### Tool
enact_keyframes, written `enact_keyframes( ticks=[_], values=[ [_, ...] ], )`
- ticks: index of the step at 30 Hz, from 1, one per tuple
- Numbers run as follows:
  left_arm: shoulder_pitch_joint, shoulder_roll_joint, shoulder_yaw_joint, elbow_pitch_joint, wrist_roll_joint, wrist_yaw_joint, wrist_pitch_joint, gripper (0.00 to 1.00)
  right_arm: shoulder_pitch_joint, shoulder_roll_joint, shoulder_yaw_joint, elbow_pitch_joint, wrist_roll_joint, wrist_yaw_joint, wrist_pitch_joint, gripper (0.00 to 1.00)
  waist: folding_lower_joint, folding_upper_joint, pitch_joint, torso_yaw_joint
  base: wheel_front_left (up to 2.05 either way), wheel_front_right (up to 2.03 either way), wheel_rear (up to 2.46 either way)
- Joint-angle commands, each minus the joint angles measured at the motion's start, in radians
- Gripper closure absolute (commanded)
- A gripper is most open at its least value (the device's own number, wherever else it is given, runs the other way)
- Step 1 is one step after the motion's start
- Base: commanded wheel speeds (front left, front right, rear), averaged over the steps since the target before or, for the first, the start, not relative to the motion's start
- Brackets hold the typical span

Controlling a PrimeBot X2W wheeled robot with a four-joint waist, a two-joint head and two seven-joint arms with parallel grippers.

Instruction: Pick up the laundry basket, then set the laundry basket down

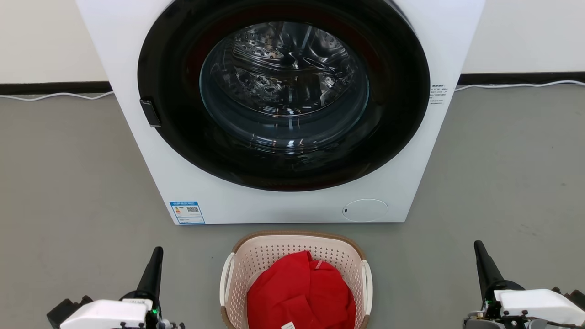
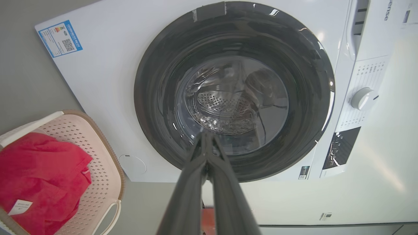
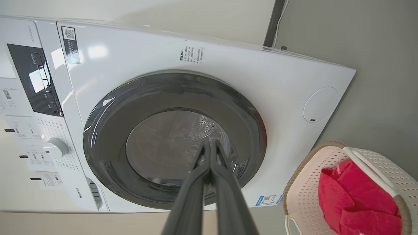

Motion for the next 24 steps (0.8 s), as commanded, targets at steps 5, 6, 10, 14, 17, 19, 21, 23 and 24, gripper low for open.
enact_keyframes(
  ticks=[5,6,10,14,17,19,21,23,24],
  values=[
    [-0.067,0.014,0.03,-0.036,-0.072,-0.014,0.025,1.0,-0.063,-0.013,0.016,-0.037,0.091,0.007,0.027,1.0,-0.0001,-0.0001,0.003,0.0,0.0,0.0,0.0],
    [-0.069,0.014,0.031,-0.037,-0.082,-0.014,0.027,1.0,-0.065,-0.013,0.015,-0.037,0.103,0.007,0.03,1.0,-0.0001,-0.0001,0.003,0.0,0.0,0.0,0.0],
    [-0.076,0.015,0.033,-0.04,-0.121,-0.017,0.039,1.0,-0.071,-0.014,0.014,-0.039,0.152,0.007,0.042,1.0,-0.0001,-0.0001,0.005,0.0,0.0,0.0,0.0],
    [-0.083,0.016,0.035,-0.042,-0.16,-0.019,0.051,1.0,-0.077,-0.014,0.013,-0.041,0.201,0.007,0.053,1.0,-0.0001,-0.0001,0.007,0.0,0.0,0.0,0.0],
    [-0.086,0.016,0.036,-0.044,-0.179,-0.021,0.057,1.0,-0.08,-0.014,0.013,-0.042,0.224,0.007,0.059,1.0,-0.0001,-0.0001,0.008,0.0,0.0,0.0,0.0],
    [-0.086,0.016,0.036,-0.044,-0.179,-0.021,0.057,1.0,-0.08,-0.014,0.013,-0.042,0.224,0.007,0.059,1.0,-0.0001,-0.0001,0.008,0.0,0.0,0.0,0.0],
    [-0.086,0.016,0.036,-0.044,-0.179,-0.021,0.056,1.0,-0.08,-0.014,0.013,-0.042,0.224,0.007,0.059,1.0,-0.0001,-0.0001,0.008,0.0,0.0,0.0,0.0],
    [-0.086,0.016,0.036,-0.044,-0.179,-0.021,0.056,1.0,-0.08,-0.014,0.013,-0.042,0.224,0.007,0.059,1.0,-0.0001,-0.0001,0.008,0.0,0.0,0.0,0.0],
    [-0.086,0.016,0.036,-0.044,-0.179,-0.021,0.056,1.0,-0.08,-0.014,0.013,-0.042,0.224,0.007,0.059,1.0,-0.0001,-0.0001,0.008,0.0,0.0,0.0,0.0]
  ],
)
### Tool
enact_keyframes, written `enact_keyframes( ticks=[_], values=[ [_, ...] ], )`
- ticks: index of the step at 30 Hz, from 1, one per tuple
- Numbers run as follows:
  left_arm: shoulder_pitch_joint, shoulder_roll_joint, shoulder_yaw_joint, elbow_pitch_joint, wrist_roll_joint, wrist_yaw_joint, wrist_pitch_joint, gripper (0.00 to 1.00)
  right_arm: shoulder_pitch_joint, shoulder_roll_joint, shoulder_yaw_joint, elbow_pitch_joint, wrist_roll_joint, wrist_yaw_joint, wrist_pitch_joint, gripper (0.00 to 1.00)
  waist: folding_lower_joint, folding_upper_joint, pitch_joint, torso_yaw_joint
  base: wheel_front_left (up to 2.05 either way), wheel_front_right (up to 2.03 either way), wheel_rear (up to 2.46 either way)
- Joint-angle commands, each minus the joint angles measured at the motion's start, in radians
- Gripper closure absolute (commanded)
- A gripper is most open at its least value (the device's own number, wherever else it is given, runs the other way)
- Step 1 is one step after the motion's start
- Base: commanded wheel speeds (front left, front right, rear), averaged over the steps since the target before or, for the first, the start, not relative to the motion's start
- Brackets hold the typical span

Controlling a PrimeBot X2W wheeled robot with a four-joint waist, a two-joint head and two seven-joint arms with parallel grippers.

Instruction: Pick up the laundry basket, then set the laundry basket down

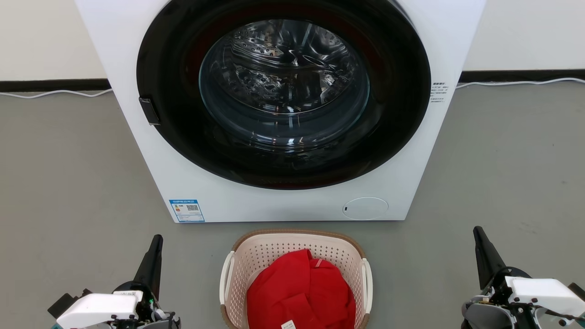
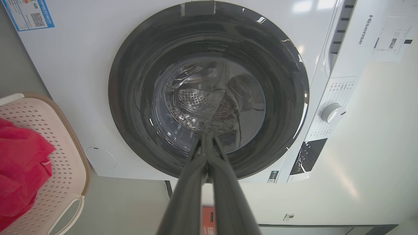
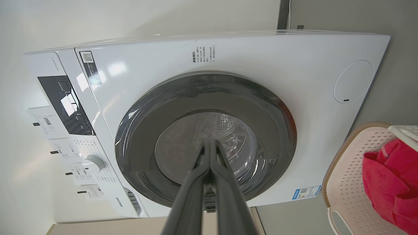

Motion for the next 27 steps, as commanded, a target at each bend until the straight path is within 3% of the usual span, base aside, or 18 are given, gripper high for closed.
enact_keyframes(
  ticks=[1,27],
  values=[
    [-0.056,0.014,0.031,-0.029,-0.006,-0.007,0.006,1.0,-0.041,-0.013,0.019,-0.031,0.006,0.007,0.01,1.0,0.0,-0.0001,0.0,0.0,0.0,0.0,0.0],
    [-0.056,0.014,0.031,-0.03,-0.006,-0.007,0.006,1.0,-0.041,-0.013,0.019,-0.031,0.006,0.007,0.01,1.0,0.0,-0.0001,0.0,0.0,0.0,0.0,0.0]
  ],
)
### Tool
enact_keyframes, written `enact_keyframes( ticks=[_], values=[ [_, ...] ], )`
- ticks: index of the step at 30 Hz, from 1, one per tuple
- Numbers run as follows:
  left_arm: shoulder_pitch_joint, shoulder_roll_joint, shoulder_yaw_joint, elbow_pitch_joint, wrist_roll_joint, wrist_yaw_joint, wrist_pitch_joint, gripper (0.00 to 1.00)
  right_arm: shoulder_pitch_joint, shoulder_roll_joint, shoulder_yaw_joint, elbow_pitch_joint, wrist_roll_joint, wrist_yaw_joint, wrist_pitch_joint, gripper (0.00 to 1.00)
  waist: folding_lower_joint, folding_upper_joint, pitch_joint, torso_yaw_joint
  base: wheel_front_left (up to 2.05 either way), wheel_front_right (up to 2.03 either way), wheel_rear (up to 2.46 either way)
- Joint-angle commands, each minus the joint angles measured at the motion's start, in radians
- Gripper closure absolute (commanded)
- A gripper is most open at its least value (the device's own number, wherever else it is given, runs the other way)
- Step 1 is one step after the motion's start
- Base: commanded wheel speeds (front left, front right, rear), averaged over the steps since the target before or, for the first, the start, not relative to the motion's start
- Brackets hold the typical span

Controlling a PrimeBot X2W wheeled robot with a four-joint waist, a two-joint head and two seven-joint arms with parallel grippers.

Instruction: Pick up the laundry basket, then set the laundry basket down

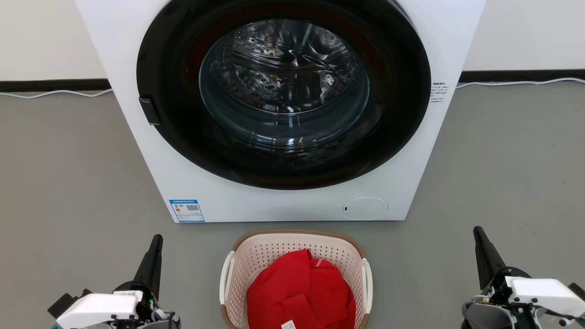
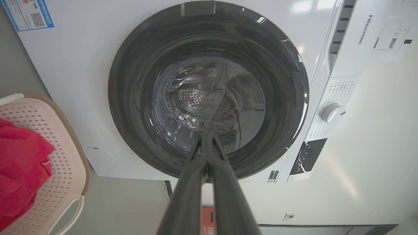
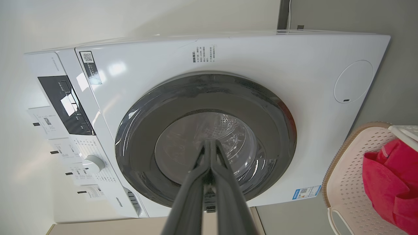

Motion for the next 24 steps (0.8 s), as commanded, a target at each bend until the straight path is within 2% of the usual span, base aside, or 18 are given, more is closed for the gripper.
enact_keyframes(
  ticks=[1,24],
  values=[
    [-0.056,0.014,0.031,-0.029,-0.006,-0.007,0.006,1.0,-0.041,-0.013,0.019,-0.031,0.006,0.007,0.01,1.0,0.0,-0.0001,0.0,0.0,0.0,0.0,0.0],
    [-0.055,0.014,0.031,-0.029,-0.006,-0.007,0.006,1.0,-0.041,-0.013,0.019,-0.031,0.006,0.007,0.01,1.0,0.0,-0.0001,0.0,0.0,0.0,0.0,0.0]
  ],
)
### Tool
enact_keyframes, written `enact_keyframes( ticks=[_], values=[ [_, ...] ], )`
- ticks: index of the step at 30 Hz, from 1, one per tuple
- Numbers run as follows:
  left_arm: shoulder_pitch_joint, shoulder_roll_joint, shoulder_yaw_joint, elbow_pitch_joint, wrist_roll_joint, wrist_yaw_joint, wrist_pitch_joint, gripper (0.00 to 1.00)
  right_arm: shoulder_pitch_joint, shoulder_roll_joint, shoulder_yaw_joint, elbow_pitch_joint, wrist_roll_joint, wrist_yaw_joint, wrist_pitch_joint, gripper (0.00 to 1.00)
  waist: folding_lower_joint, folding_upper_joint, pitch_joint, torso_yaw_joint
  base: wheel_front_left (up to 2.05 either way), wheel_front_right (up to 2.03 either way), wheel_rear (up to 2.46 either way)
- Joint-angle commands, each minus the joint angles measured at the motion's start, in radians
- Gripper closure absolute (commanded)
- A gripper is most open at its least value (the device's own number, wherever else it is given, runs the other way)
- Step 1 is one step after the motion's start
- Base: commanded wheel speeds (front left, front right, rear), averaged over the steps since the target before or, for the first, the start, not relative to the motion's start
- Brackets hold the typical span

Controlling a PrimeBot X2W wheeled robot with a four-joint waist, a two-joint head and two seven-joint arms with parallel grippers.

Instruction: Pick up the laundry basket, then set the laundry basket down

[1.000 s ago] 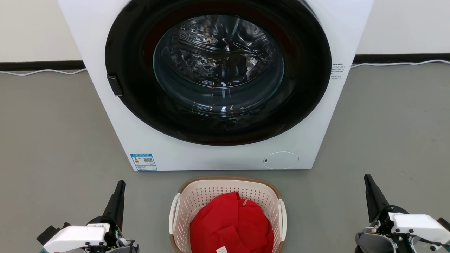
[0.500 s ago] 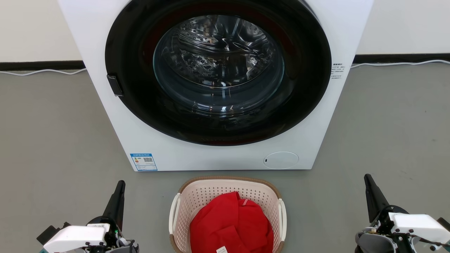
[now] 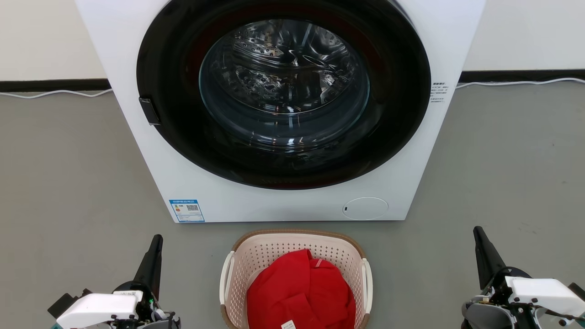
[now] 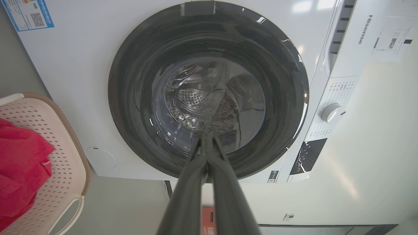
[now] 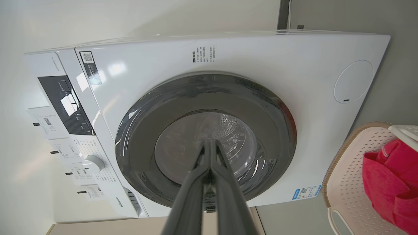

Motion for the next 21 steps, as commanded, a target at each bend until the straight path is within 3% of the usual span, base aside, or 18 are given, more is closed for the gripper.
enact_keyframes(
  ticks=[1,21],
  values=[
    [-0.055,0.014,0.031,-0.029,-0.006,-0.007,0.006,1.0,-0.041,-0.013,0.019,-0.031,0.006,0.007,0.01,1.0,0.0,0.0,0.0,0.0,0.0,0.0,0.0],
    [-0.055,0.014,0.031,-0.029,-0.006,-0.007,0.006,1.0,-0.041,-0.013,0.019,-0.031,0.006,0.007,0.01,1.0,0.0,0.0,0.0,0.0,0.0,0.0,0.0]
  ],
)
